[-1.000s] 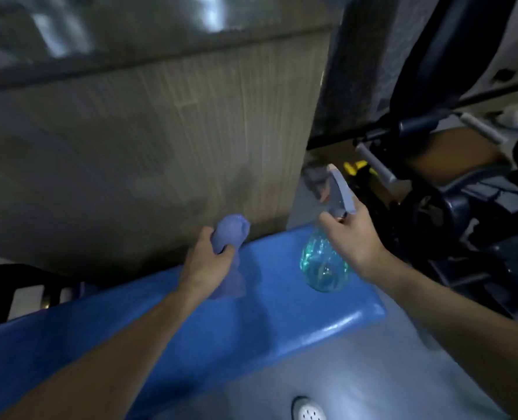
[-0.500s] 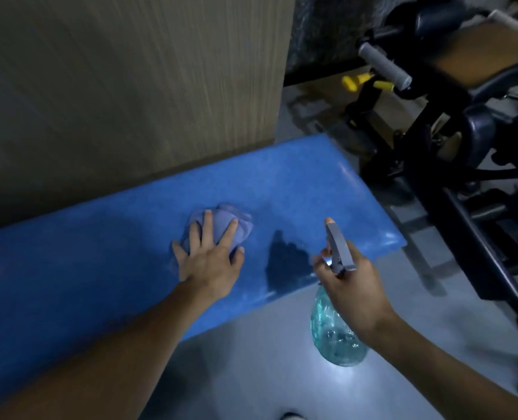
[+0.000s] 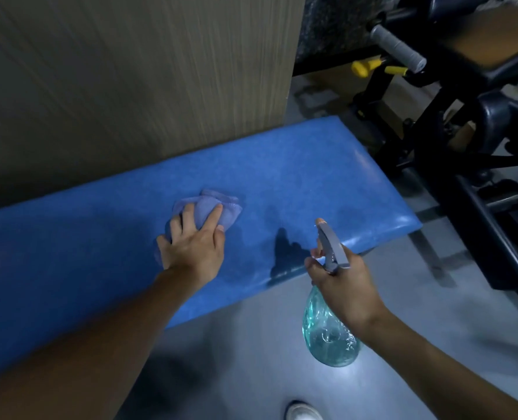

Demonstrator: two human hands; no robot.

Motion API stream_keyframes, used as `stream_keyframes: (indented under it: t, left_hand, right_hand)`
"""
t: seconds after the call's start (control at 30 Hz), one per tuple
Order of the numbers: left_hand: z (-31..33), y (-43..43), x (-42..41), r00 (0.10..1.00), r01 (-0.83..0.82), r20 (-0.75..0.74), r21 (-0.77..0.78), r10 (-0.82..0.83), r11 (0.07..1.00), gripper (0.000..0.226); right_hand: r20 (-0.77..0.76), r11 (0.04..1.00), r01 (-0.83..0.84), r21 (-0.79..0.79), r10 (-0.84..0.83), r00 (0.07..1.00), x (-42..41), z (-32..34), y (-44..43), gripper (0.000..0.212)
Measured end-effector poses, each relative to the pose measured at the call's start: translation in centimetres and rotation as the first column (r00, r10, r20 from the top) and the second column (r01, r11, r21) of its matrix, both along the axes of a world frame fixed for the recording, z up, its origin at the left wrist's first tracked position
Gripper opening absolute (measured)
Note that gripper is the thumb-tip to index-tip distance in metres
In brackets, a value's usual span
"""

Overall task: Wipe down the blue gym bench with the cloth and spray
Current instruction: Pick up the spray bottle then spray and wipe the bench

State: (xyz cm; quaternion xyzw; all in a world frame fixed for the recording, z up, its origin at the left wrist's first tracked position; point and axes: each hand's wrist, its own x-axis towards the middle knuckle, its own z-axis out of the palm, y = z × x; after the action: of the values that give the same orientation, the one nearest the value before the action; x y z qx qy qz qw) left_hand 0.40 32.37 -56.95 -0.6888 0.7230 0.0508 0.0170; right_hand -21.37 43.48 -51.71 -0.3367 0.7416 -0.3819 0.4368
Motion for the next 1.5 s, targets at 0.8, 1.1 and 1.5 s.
stream_keyframes:
  t: [0.8, 1.1, 1.5]
  left_hand:
    - [0.6, 5.5, 20.9, 0.930, -0.357, -0.078, 0.053, 0.360, 0.933, 0.051]
    - [0.7, 7.8, 26.1, 0.899, -0.429, -0.052, 0.095, 0.435, 0.898, 0.051]
    - [0.7, 9.7, 29.7, 0.878, -0.466, -0.066, 0.112, 0.474, 0.878, 0.052]
  right_hand:
    - [0.018, 0.952, -0.296, -0.074, 0.298, 0.954, 16.8, -1.4, 0.4, 0.035]
    - [0.062, 0.945, -0.305, -0.117, 0.313, 0.948, 21.7, -2.6, 0.6, 0.012]
    - [0.156, 0.950, -0.234, -0.207, 0.269, 0.950, 25.7, -2.7, 0.7, 0.018]
